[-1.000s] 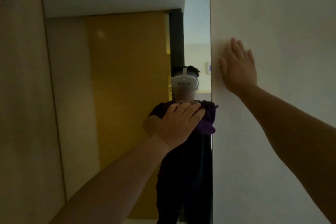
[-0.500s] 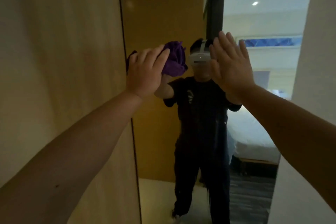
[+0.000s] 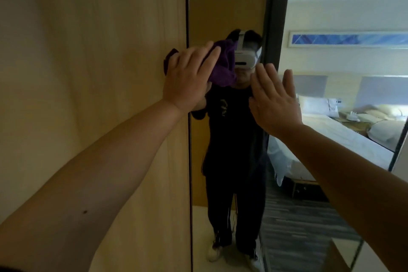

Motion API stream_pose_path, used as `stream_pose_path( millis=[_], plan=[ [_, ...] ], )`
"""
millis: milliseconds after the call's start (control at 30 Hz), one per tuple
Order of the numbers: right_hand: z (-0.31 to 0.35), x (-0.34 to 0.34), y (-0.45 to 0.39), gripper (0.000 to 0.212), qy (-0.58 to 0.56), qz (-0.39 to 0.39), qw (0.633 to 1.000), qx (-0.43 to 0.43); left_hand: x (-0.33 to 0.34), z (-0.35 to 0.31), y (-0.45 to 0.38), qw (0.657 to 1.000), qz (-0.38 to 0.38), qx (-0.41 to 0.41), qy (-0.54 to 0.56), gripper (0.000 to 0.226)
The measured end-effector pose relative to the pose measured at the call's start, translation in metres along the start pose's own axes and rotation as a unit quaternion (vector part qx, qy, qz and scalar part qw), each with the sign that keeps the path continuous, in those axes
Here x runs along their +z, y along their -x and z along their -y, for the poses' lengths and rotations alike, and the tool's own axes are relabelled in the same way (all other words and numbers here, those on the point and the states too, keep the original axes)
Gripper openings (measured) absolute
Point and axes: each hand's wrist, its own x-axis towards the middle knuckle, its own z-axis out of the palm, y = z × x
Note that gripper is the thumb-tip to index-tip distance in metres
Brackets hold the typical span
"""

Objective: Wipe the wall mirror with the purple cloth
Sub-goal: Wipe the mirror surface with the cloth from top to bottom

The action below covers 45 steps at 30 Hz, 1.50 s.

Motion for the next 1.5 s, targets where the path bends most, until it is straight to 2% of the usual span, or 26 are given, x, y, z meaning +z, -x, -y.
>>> stream_pose_path(
  millis=[67,300,400,500,533,600,667,800,900,967,1067,1133,1200,1267,1367,1500],
  plan=[
    [-0.002,0.006,0.000,0.058,0.005,-0.016,1.000,-0.002,0.012,-0.001,-0.008,1.000,0.005,-0.003,0.003,0.068],
    [-0.005,0.022,0.001,0.054,0.029,-0.080,0.996,-0.010,0.035,-0.021,0.016,1.000,0.021,0.011,0.013,0.060],
    [-0.005,0.022,0.000,0.055,0.029,-0.072,0.997,-0.014,0.033,-0.044,0.077,0.997,0.042,0.039,0.047,0.065],
    [-0.004,0.020,0.001,0.057,0.022,-0.078,0.997,-0.004,0.027,-0.088,0.190,0.987,0.131,0.088,0.037,0.090],
    [-0.003,0.020,0.003,0.057,0.022,-0.087,0.996,0.001,0.028,-0.100,0.221,0.985,0.141,0.093,0.028,0.088],
    [0.000,0.022,0.003,0.057,0.026,-0.093,0.995,0.006,0.037,-0.118,0.261,0.990,0.111,0.079,0.036,0.071],
    [0.000,0.022,0.002,0.055,0.028,-0.092,0.995,0.010,0.041,-0.124,0.276,0.992,0.098,0.069,0.043,0.060],
    [-0.002,0.013,0.001,0.058,0.029,-0.064,0.997,0.019,0.035,-0.127,0.293,0.986,0.128,0.091,0.061,0.050],
    [-0.006,0.006,0.004,0.054,-0.010,-0.034,0.999,0.002,0.021,-0.120,0.276,0.980,0.145,0.093,0.103,0.039],
    [-0.022,-0.005,0.008,0.052,-0.048,-0.053,0.997,0.027,0.012,-0.109,0.234,0.981,0.121,0.069,0.132,0.038],
    [-0.058,-0.026,0.013,0.056,-0.042,-0.102,0.989,0.098,0.008,-0.091,0.131,0.989,0.031,-0.009,0.147,0.049],
    [-0.080,-0.038,0.017,0.062,-0.033,-0.084,0.986,0.139,0.007,-0.077,0.047,0.990,-0.012,-0.025,0.138,0.060],
    [-0.098,-0.041,0.023,0.064,-0.013,-0.064,0.985,0.159,0.009,-0.068,-0.030,0.993,-0.036,-0.043,0.104,0.058],
    [-0.112,-0.033,0.030,0.060,0.011,-0.056,0.986,0.159,0.010,-0.069,-0.082,0.996,-0.024,-0.059,0.061,0.056],
    [-0.124,-0.018,0.040,0.058,0.023,-0.061,0.987,0.150,0.022,-0.088,-0.093,0.994,0.085,-0.028,0.060,0.059],
    [-0.129,-0.006,0.042,0.059,0.014,-0.099,0.987,0.128,0.033,-0.126,-0.031,0.992,0.090,0.029,0.077,0.056]
  ],
)
